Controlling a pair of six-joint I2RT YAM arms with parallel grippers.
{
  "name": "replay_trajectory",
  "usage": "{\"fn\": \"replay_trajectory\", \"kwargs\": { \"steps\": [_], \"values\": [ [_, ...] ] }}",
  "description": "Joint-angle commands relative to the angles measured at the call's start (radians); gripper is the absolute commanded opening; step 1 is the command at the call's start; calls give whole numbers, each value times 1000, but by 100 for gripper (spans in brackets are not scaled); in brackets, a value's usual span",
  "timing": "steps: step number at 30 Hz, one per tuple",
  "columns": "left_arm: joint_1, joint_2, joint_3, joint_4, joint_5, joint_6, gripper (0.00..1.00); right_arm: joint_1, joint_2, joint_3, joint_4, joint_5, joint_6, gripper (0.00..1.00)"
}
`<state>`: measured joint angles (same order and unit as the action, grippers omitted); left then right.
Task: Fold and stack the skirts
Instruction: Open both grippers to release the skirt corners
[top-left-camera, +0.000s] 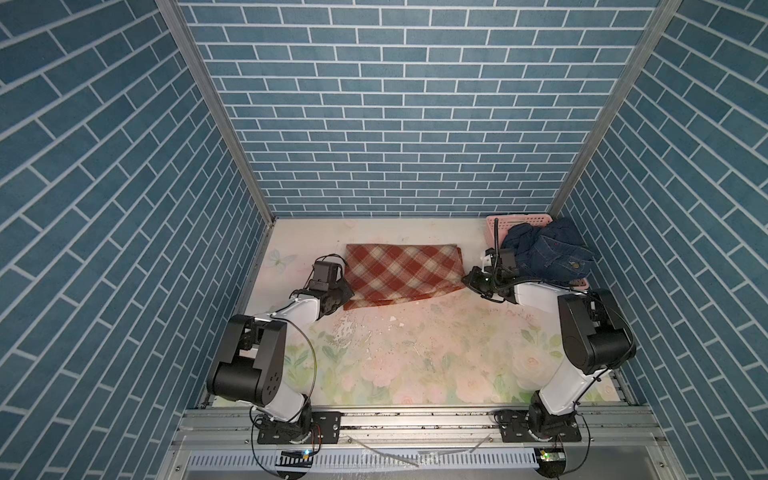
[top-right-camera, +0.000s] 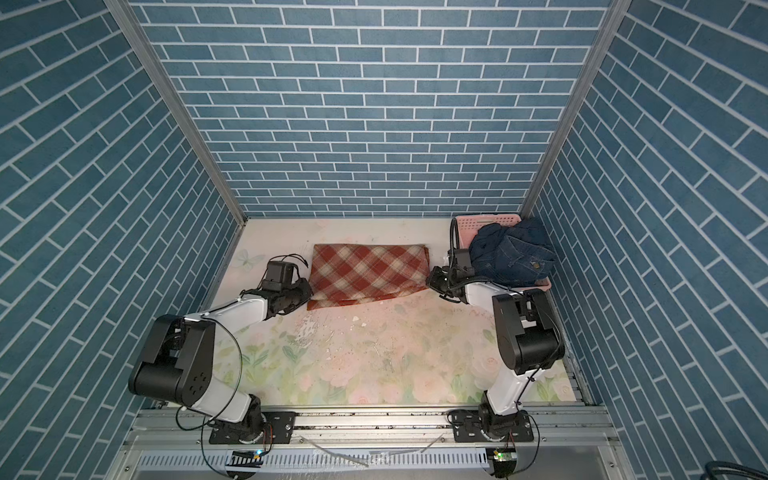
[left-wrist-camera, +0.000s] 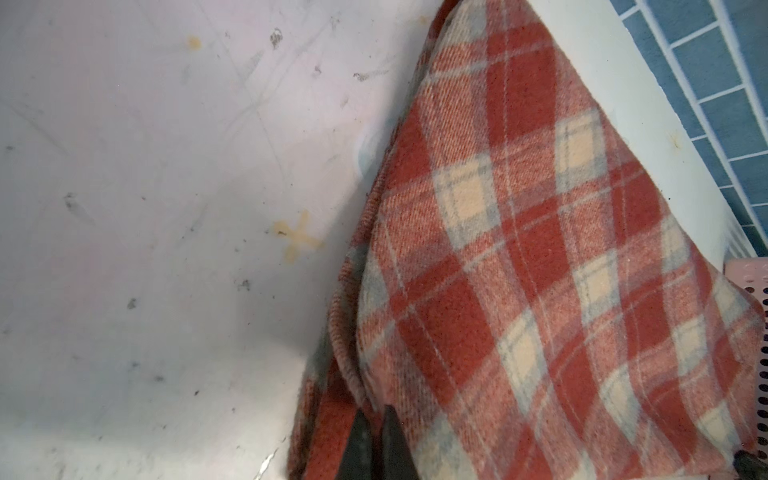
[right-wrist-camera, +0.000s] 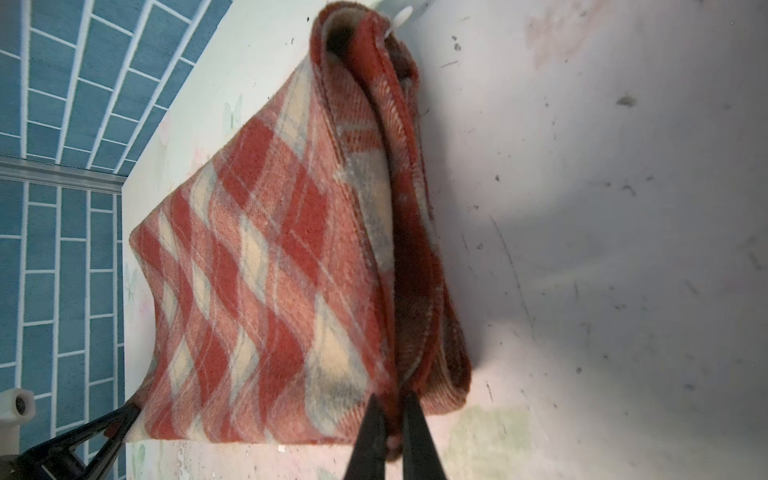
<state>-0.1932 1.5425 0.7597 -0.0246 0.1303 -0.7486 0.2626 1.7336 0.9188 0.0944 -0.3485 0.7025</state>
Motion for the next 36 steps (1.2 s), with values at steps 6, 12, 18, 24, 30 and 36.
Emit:
{"fn": "replay_trajectory", "kwargs": {
  "steps": [6, 12, 18, 24, 30, 36],
  "values": [
    [-2, -34, 39, -50, -43, 31, 0, -2, -88, 29, -78, 47, -26, 0],
    [-2, -21, 7, -25, -25, 26, 0, -2, -103, -27, -66, 58, -22, 0],
    [-1, 10, -33, -2, -14, 26, 10, -1, -71, -82, -35, 54, -18, 0],
    [-2, -1, -7, -65, -55, 55, 45, -1, -62, -51, -80, 48, -50, 17],
    [-2, -28, 83, -146, -147, 98, 76, -4, -123, 2, -159, 62, -88, 64],
    [-1, 77, 231, -206, -163, 177, 91, -25, -73, 89, -181, 25, -121, 82]
  ]
}}
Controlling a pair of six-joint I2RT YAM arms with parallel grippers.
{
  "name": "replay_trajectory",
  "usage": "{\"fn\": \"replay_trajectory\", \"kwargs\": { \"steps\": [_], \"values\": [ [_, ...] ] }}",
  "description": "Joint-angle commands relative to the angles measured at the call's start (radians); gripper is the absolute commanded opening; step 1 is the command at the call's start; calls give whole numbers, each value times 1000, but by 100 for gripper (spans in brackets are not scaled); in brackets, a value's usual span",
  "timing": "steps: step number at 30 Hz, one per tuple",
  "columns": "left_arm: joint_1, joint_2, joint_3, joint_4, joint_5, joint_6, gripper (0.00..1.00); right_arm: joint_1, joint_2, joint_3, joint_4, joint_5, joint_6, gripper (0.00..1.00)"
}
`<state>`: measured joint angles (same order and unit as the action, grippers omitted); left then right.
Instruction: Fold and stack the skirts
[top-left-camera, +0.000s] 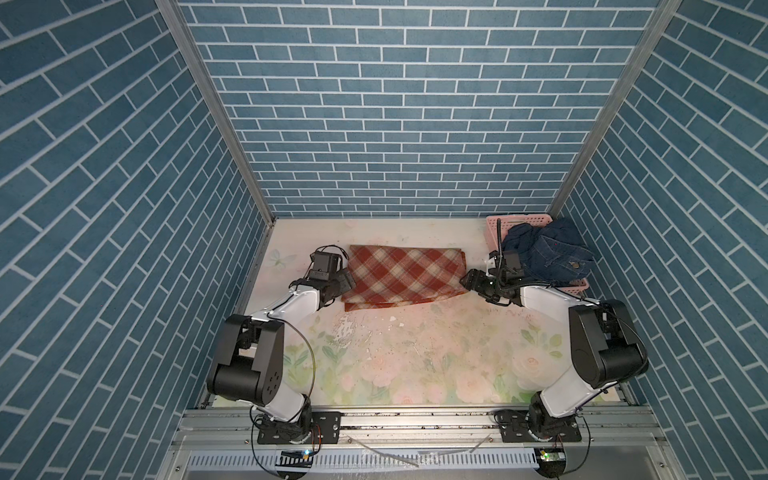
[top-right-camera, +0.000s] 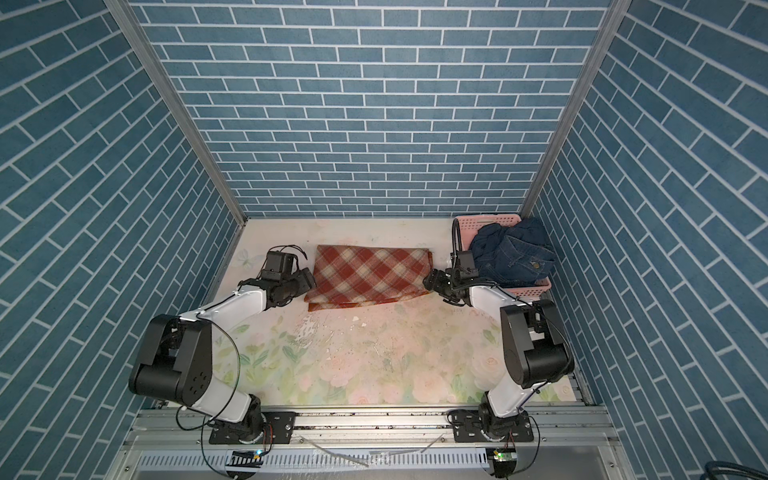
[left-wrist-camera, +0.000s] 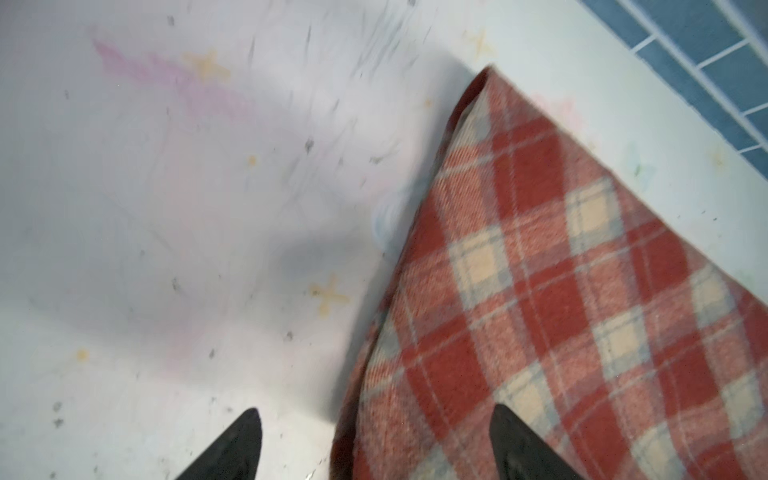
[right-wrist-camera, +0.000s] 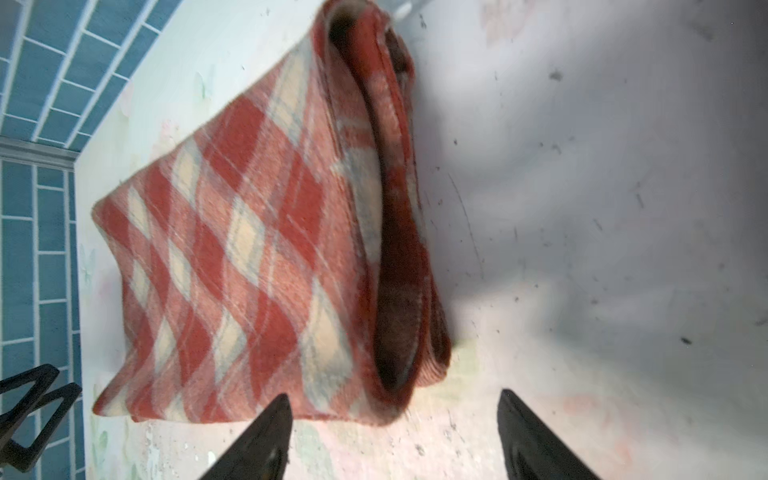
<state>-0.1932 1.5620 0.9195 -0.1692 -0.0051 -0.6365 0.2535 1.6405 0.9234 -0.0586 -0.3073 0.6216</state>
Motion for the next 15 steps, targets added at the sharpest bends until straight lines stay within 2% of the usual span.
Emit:
{"fn": "replay_trajectory", "kwargs": {
  "steps": [1, 5, 9, 15],
  "values": [
    [-2, 82, 98, -78, -24, 82, 93, -22, 44, 104, -27, -36, -42, 84],
    [-2, 169, 178, -117, -24, 128, 95, -45, 145, 186, -22, -95, -62, 84],
    [-1, 244, 237, -132, -7, 153, 95, -58, 224, 241, -22, -148, -71, 76],
    [-2, 307, 257, -129, 28, 168, 95, -60, 291, 256, -11, -182, -84, 74]
  ]
}}
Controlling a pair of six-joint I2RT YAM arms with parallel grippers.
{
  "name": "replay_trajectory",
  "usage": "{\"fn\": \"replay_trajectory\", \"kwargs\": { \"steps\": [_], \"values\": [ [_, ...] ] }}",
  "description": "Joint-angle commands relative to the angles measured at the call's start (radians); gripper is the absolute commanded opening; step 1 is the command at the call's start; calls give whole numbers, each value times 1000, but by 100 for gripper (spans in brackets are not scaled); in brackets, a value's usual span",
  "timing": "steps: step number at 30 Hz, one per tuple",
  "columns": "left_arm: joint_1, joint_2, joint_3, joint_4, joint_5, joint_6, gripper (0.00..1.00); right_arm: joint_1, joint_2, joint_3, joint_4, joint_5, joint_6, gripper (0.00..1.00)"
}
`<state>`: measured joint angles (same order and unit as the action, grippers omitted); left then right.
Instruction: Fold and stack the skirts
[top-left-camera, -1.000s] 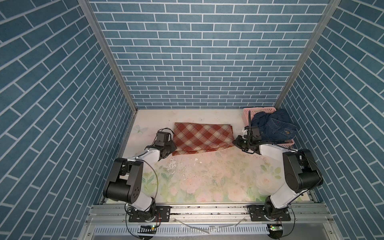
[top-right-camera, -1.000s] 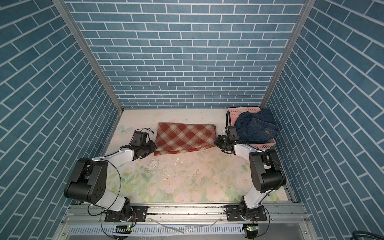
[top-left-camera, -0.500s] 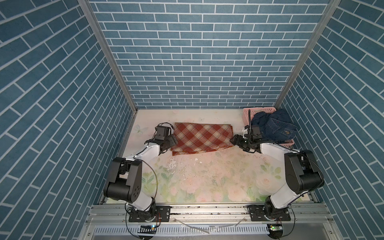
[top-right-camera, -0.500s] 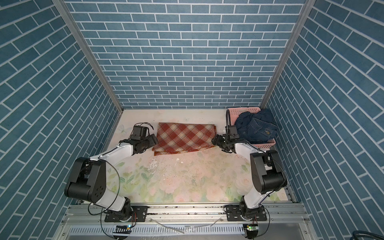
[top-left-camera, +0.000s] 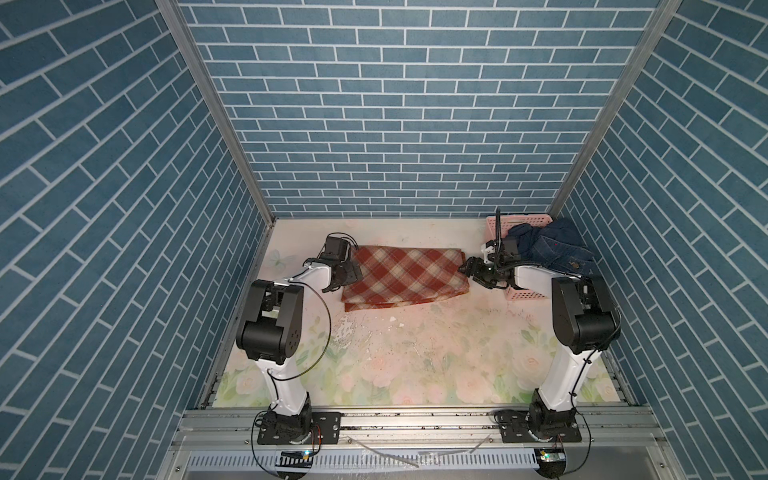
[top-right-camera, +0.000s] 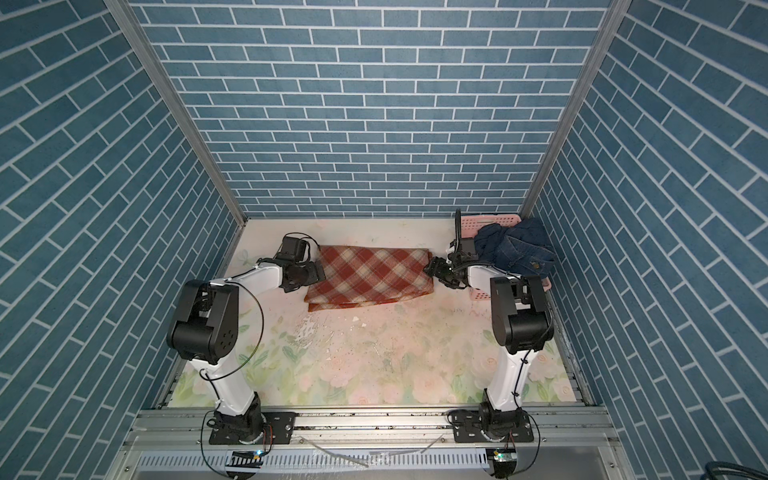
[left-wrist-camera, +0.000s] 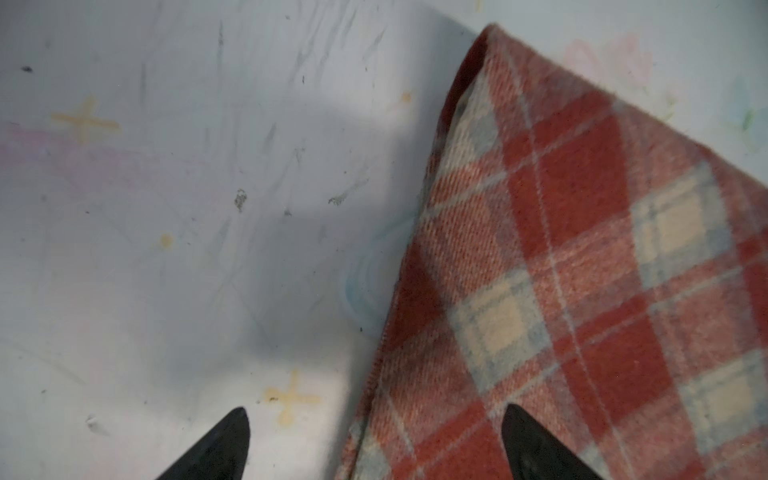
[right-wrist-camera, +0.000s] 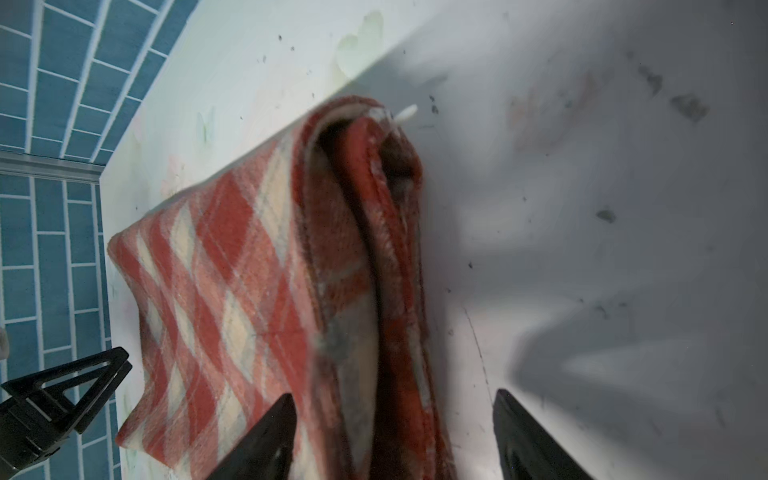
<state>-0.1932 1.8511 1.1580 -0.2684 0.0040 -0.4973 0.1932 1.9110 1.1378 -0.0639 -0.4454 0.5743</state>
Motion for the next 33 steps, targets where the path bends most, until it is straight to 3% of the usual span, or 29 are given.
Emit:
{"fn": "replay_trajectory", "kwargs": {
  "steps": [1, 5, 10, 13, 17, 22, 26, 33],
  "values": [
    [-1, 22, 20, -28, 22, 29, 95, 2, 29, 40, -1, -49, -34, 74],
    [-2, 45, 20, -21, 40, 28, 94, 8, 74, 35, 27, -68, -19, 74],
    [-2, 69, 21, -14, 62, 22, 88, 31, 125, 49, 47, -84, -17, 61],
    [-2, 85, 28, -23, 67, 22, 84, 43, 130, 59, 55, -105, -24, 43],
    [-2, 99, 16, -13, 77, 12, 80, 54, 95, 70, 37, -78, -34, 2],
    [-3, 109, -21, 22, 100, -4, 76, 74, 34, 131, -82, 18, -89, 0],
    [-13, 116, -49, 54, 115, -14, 75, 122, 1, 219, -238, 168, -161, 0],
    [-53, 141, -80, 94, 136, -30, 74, 219, -37, 323, -370, 341, -189, 0]
  ]
}}
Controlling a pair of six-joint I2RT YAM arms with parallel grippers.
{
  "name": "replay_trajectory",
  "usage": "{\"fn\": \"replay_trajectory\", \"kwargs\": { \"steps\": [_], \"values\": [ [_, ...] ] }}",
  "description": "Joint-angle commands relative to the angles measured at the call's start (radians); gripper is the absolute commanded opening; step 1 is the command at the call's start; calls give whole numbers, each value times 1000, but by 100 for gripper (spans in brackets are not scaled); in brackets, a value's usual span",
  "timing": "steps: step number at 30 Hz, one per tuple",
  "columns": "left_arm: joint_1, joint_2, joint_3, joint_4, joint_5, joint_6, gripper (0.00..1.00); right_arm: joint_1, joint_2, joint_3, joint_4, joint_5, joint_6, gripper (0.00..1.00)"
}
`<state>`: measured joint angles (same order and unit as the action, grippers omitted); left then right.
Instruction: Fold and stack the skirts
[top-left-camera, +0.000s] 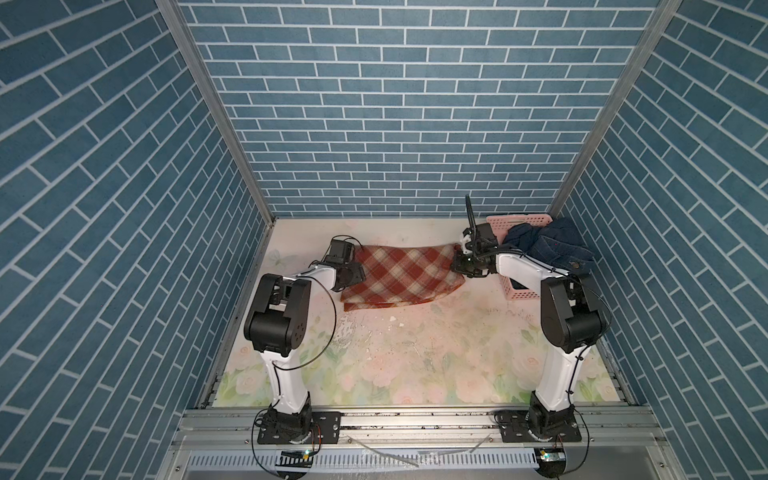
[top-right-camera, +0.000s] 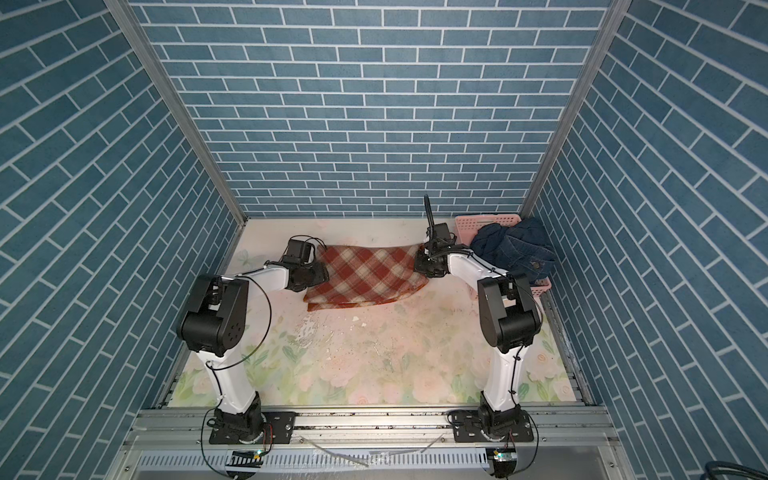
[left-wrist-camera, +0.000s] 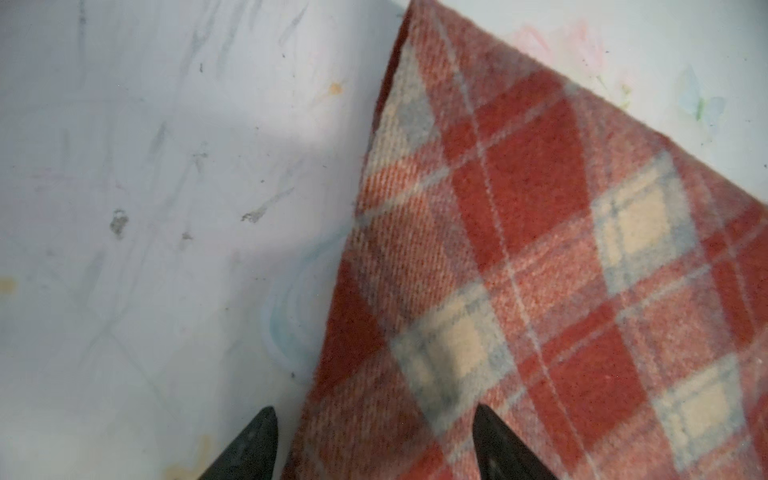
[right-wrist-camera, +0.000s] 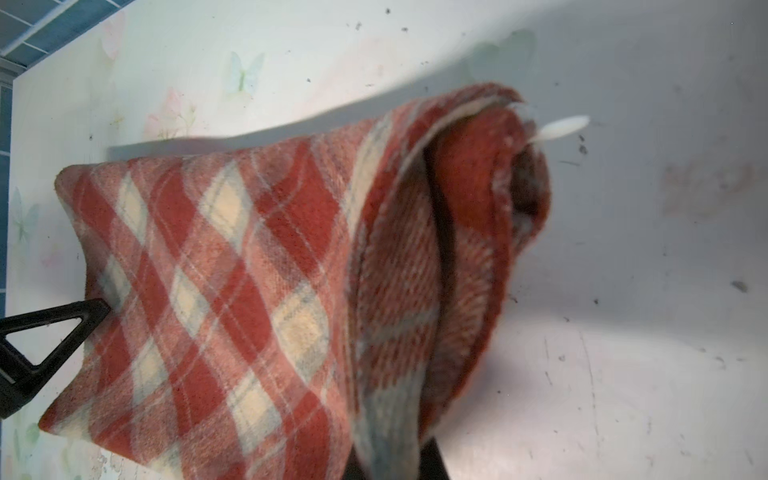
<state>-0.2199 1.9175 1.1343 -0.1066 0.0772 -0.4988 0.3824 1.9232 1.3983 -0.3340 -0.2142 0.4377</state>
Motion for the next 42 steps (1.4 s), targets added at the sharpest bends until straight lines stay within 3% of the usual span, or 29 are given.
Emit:
{"fn": "replay_trajectory", "kwargs": {
  "steps": [1, 4, 11, 21, 25, 26, 29, 31, 36, 42],
  "values": [
    [-30, 77, -61, -61, 66, -32, 74, 41, -55, 75, -109, 120, -49, 0],
    [-40, 78, -84, -37, 78, -41, 74, 83, -67, 114, -118, 148, -27, 0],
    [-44, 70, -127, 2, 94, -48, 74, 220, -39, 206, -27, 93, 114, 0],
    [-44, 39, -169, 13, 111, -53, 73, 381, 119, 198, 372, -13, 480, 0],
    [-41, 19, -188, 14, 109, -54, 73, 416, 189, 250, 442, -86, 496, 0],
    [-40, 15, -193, 15, 111, -54, 73, 420, 194, 253, 451, -102, 489, 2],
    [-32, 7, -206, 21, 117, -58, 73, 414, 152, 162, 541, -110, 492, 50],
    [-29, 2, -215, 25, 118, -59, 73, 403, 107, 90, 580, -91, 489, 64],
    [-29, -3, -230, 36, 122, -69, 73, 356, -4, -98, 669, -44, 507, 67],
    [-37, -2, -259, 73, 139, -103, 71, 266, -146, -313, 700, 42, 537, 63]
  ]
}}
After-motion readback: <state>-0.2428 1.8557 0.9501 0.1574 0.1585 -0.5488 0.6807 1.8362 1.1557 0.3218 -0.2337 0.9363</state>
